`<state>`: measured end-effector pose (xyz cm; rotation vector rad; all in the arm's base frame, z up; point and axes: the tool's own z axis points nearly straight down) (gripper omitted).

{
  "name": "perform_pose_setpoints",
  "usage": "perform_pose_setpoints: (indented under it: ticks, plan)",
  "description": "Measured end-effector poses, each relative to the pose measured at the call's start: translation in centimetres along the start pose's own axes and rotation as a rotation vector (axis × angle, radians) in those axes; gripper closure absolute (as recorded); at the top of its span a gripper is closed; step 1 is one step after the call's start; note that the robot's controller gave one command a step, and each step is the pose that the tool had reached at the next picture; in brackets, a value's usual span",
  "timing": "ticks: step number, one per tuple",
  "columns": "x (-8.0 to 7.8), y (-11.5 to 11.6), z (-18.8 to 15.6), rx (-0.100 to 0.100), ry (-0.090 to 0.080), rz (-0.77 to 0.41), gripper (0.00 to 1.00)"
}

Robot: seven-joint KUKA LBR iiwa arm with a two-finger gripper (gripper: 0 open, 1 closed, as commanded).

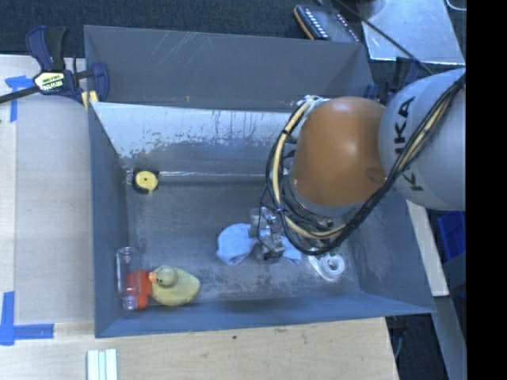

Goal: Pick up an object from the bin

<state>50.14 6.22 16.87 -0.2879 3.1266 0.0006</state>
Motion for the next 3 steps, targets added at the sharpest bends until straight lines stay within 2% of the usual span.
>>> perform_pose_setpoints:
  ticks: [1,2,3]
  plan:
    - [-0.7,-0.3,0.4,0.0,-0.007,0.021,1.0]
    - [-0.4,0.5,-8.4,0.0,0.0,0.037,1.0]
    - [-0.5,0.6,-9.8,0.0,-0.003,0.038,1.0]
